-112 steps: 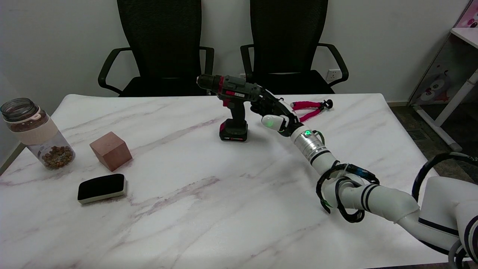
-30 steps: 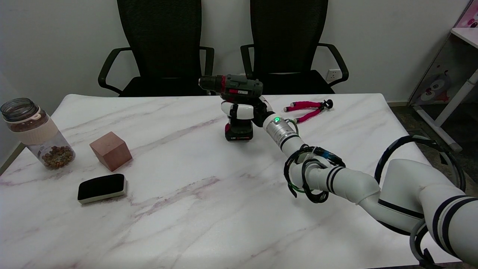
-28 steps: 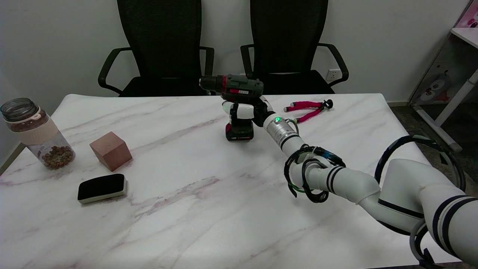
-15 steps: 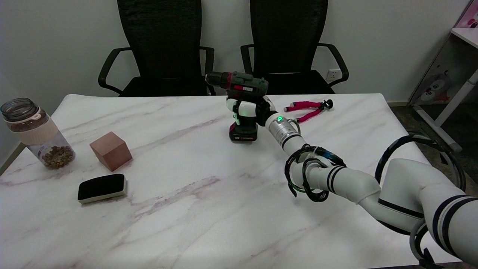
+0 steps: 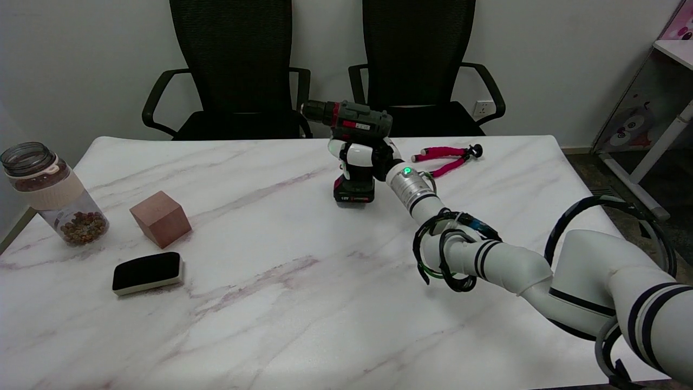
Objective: Pick up the power screwdriver.
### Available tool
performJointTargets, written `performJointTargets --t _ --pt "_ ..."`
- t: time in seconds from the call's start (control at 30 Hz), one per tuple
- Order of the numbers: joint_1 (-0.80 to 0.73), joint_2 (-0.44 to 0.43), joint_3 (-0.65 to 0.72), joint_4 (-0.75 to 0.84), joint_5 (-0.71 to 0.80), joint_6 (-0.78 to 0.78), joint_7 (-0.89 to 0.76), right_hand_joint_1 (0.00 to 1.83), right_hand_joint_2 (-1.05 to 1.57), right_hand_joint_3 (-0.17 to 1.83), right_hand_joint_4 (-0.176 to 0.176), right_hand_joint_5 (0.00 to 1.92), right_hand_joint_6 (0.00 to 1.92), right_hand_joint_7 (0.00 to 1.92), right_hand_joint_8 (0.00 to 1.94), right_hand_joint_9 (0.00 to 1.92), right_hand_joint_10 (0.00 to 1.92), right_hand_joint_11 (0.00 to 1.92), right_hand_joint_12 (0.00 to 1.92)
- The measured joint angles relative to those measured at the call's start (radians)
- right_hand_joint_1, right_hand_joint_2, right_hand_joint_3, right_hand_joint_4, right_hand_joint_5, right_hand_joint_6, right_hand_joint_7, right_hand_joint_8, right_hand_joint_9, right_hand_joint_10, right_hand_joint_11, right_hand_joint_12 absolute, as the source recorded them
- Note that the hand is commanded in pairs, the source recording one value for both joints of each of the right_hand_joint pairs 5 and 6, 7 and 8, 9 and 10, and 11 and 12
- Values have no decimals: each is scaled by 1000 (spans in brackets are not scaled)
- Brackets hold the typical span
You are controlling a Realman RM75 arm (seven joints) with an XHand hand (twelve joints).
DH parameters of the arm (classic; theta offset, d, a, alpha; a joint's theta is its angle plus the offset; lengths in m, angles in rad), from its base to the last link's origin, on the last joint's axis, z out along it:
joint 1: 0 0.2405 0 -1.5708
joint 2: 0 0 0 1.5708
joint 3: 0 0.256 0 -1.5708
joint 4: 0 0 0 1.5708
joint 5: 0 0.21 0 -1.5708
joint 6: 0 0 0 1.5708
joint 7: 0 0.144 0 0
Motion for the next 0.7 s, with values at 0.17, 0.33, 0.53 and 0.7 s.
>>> performJointTargets --t 0.17,0.33,0.53,0.7 --pt "0 12 0 -35 3 15 0 967 1112 795 176 1920 1920 1920 1920 1920 1920 1910 1910" --pt "-5 41 -2 -101 4 29 0 965 1108 768 176 1920 1920 1920 1920 1920 1920 1920 1920" --pt "-13 84 -3 -198 3 43 0 952 1155 768 176 1920 1920 1920 1920 1920 1920 1920 1920" --pt "-18 124 -3 -284 3 56 0 948 1157 773 176 1920 1920 1920 1920 1920 1920 1920 1920"
